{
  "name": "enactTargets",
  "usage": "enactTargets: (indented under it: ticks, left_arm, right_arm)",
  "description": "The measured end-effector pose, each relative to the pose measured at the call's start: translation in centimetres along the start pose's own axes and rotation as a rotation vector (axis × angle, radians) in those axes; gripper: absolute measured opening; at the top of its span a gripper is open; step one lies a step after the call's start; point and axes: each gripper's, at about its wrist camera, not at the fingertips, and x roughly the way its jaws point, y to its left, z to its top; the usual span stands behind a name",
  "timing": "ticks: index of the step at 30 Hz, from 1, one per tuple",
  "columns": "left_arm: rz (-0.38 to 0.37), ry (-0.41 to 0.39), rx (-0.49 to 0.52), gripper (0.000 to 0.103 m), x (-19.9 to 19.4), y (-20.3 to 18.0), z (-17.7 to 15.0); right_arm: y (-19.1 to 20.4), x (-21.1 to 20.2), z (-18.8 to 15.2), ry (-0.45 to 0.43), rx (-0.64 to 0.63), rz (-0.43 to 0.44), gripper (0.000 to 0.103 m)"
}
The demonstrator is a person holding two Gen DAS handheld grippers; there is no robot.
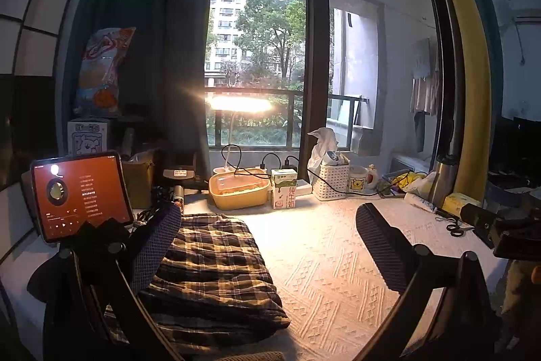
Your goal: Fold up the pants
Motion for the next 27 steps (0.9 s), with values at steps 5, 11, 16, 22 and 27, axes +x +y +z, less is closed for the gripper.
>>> enactTargets:
  ticks: [5,11,16,22,27]
  left_arm:
    - [0.0,-0.001,0.001,0.102,-0.03,0.03,0.01]
    - [0.0,-0.001,0.0,0.102,-0.06,-0.02,0.05]
    - [-0.004,0.001,-0.004,0.102,-0.05,0.03,0.03]
    - [-0.004,0.001,-0.005,0.102,-0.16,-0.01,0.06]
    - [-0.003,0.0,-0.007,0.102,-0.26,-0.03,0.08]
  right_arm:
    - [-0.18,0.06,-0.04,-0.001,0.004,-0.002,0.102]
    - [-0.21,0.08,-0.04,0.001,0.0,0.0,0.102]
    - [-0.21,0.06,-0.03,0.001,0.0,-0.001,0.102]
    - [-0.19,0.08,-0.02,0.001,-0.001,0.0,0.102]
    - [-0.15,0.12,-0.03,0.002,-0.004,0.0,0.102]
